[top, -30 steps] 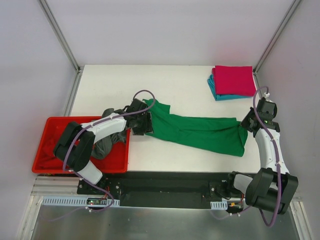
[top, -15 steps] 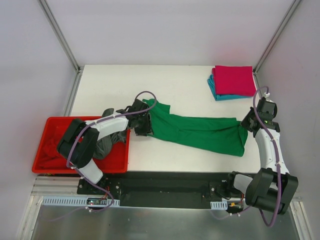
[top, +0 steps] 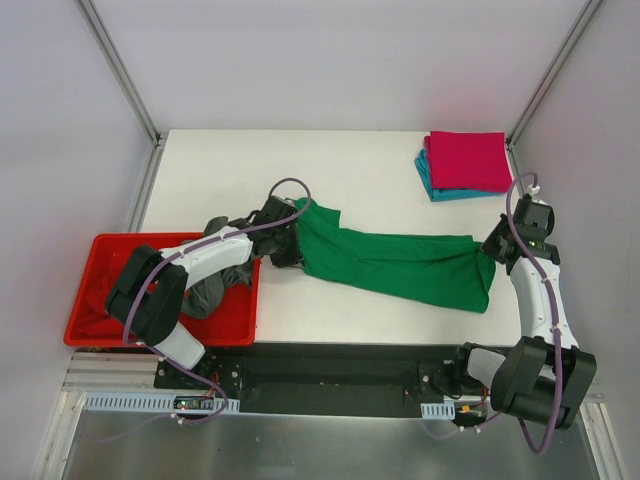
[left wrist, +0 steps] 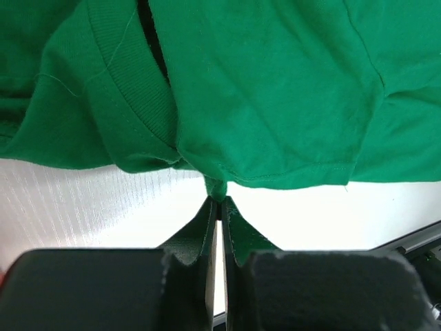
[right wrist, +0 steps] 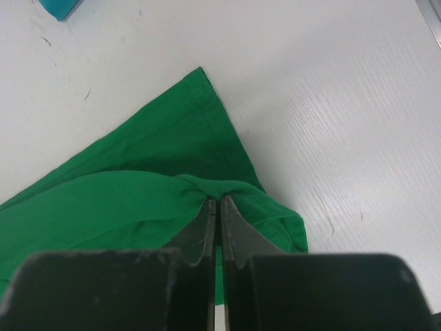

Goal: Fold and stack the t-shirts
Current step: Flatten out the tshirt

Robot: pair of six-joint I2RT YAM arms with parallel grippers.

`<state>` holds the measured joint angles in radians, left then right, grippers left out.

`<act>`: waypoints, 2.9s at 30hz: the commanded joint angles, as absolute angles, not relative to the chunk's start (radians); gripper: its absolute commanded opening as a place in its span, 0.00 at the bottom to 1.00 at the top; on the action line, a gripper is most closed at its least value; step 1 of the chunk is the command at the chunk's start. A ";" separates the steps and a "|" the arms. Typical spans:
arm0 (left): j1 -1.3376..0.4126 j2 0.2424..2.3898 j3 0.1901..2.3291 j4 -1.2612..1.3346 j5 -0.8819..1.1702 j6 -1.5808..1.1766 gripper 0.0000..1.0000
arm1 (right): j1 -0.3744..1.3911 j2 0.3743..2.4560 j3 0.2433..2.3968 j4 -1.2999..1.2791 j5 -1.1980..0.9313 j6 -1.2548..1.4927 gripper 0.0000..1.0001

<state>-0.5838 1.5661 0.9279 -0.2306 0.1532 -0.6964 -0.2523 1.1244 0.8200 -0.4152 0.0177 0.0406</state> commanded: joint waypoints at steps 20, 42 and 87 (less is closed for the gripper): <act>-0.601 1.221 1.109 -0.218 0.042 -0.477 0.00 | -0.259 0.940 0.966 -0.494 -0.062 -0.075 0.00; -0.601 1.005 2.012 -0.350 0.120 -0.281 0.00 | -0.259 0.885 2.193 -1.043 0.055 -0.189 0.00; -0.334 2.202 2.149 -0.210 0.136 -0.339 0.99 | -0.249 1.568 1.378 -0.469 -0.089 -0.293 0.89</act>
<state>-0.3447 2.3764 2.1632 -0.2516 0.0563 -0.2951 -0.2523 1.6672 1.4094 -0.4782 -0.0856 -0.2710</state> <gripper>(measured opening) 0.990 0.876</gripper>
